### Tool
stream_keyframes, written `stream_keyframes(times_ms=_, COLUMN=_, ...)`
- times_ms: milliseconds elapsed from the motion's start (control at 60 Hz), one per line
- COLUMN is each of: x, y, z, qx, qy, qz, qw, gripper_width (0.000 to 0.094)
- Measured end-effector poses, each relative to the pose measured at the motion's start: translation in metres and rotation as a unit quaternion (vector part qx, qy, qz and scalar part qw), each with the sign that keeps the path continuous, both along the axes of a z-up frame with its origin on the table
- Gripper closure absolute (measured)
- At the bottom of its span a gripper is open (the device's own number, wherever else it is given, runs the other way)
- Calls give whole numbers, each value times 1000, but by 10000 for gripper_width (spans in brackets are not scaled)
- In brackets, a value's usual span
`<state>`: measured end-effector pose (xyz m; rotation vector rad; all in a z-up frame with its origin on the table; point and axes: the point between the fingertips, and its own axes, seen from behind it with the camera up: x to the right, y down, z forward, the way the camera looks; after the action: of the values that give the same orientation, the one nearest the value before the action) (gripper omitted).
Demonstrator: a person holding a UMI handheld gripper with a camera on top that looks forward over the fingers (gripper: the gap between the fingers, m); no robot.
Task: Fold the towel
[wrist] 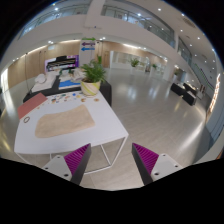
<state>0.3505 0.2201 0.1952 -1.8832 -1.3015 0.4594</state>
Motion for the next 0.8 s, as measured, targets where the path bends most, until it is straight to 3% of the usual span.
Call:
stream_keyframes(times_ms=533, x=-105, y=-241, z=-29, qx=-30, qy=-8, qz=198, qw=980, gripper_width=78)
stream_keyframes(times_ms=800, x=-170, y=-333, z=-62, qx=-37, qy=2, qz=254, qw=966, gripper_width=82)
